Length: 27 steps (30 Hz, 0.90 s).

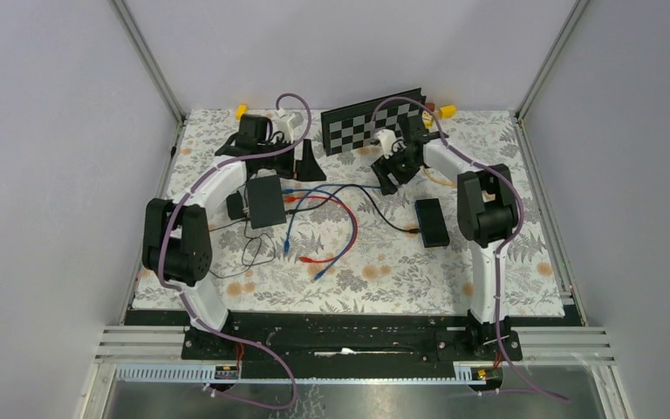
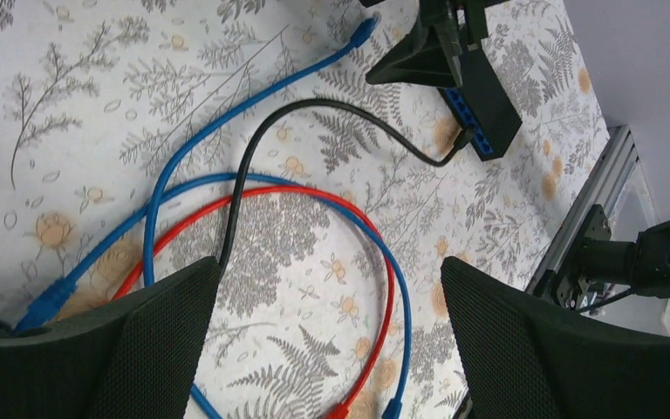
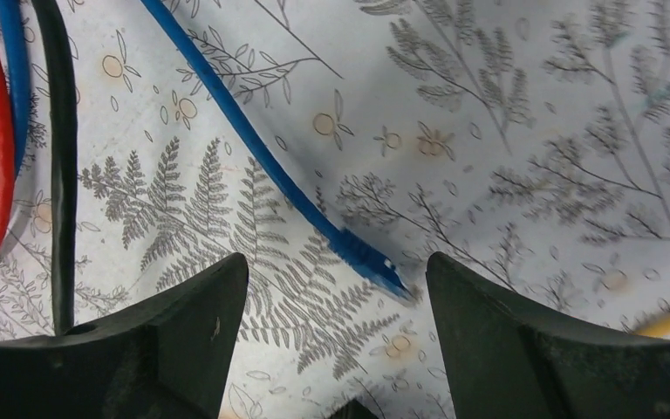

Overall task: Pull the plug from the switch port
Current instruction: Pick up the connector from the center of the board.

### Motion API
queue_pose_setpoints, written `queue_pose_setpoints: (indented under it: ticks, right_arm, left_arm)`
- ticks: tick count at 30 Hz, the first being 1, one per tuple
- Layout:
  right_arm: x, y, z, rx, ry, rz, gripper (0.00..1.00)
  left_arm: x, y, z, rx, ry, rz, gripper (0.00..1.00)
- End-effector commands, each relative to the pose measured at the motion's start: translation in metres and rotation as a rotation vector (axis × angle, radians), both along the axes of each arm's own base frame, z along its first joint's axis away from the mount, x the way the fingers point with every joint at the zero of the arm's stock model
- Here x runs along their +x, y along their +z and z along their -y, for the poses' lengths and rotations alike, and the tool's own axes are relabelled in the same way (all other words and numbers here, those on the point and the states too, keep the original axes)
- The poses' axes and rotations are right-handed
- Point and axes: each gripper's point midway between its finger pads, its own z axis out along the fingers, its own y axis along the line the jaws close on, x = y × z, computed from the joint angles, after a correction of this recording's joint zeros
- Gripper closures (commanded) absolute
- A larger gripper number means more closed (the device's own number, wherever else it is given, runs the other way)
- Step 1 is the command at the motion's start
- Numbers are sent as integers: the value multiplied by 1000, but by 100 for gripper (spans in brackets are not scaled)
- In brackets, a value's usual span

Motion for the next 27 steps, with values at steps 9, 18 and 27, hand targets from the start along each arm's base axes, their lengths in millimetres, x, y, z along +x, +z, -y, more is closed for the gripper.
queue_pose_setpoints:
  ticks: [9,18,27]
  right_arm:
    - [-1,-26,0,-140,73,-32,37]
    - [-2,-37,48,-360,12,4,78]
    - [5,19,91,-345,-138,93,100]
  left_arm:
    - [-24,16,-22,28,-14,114,1]
    - [-27,15,-35,57,24,129,1]
    - [-26,15,-39,69,43,133,1]
